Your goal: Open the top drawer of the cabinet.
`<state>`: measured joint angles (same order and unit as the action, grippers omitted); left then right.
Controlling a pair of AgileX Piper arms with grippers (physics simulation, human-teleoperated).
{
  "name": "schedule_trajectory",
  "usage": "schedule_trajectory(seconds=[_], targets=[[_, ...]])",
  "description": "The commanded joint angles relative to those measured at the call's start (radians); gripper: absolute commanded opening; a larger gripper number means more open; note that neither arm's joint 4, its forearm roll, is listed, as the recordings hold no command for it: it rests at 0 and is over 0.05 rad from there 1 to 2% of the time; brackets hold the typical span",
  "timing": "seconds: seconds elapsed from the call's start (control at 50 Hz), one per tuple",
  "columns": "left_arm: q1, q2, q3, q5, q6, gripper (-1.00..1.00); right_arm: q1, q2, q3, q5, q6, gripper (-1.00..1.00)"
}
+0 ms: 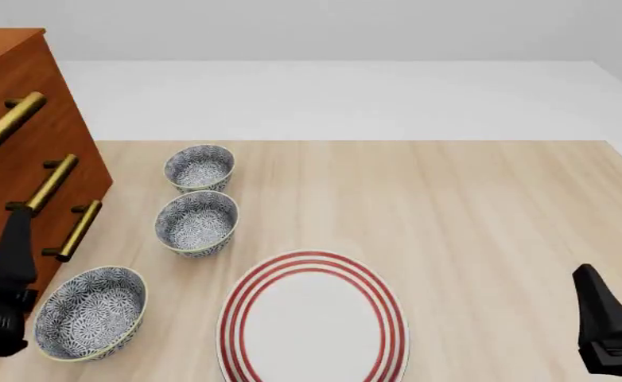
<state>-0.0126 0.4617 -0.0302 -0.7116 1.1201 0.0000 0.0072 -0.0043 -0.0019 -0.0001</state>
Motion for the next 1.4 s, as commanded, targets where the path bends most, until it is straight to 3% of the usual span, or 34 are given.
schedule_trajectory(seconds=[0.02, 0.16, 0.38, 0.52, 1.04, 1.4], targets=[[0.029, 0.24, -0.003, -0.234, 0.04, 1.0, 0.0, 0.0, 0.0, 0.0, 0.0, 1.0], [0.049, 0.315, -0.012, -0.298, 0.053, 1.0, 0.0, 0.0, 0.0, 0.0, 0.0, 1.0], [0.06, 0.511, -0.016, -0.471, 0.132, 1.0, 0.0, 0.0, 0.0, 0.0, 0.0, 1.0], [0.063, 0.556, -0.023, -0.498, 0.162, 1.0, 0.0, 0.0, 0.0, 0.0, 0.0, 1.0], [0.138, 0.613, -0.119, -0.461, 0.221, 1.0, 0.0, 0.0, 0.0, 0.0, 0.0, 1.0], [0.168, 0.717, -0.157, -0.503, 0.251, 1.0, 0.0, 0.0, 0.0, 0.0, 0.0, 1.0]])
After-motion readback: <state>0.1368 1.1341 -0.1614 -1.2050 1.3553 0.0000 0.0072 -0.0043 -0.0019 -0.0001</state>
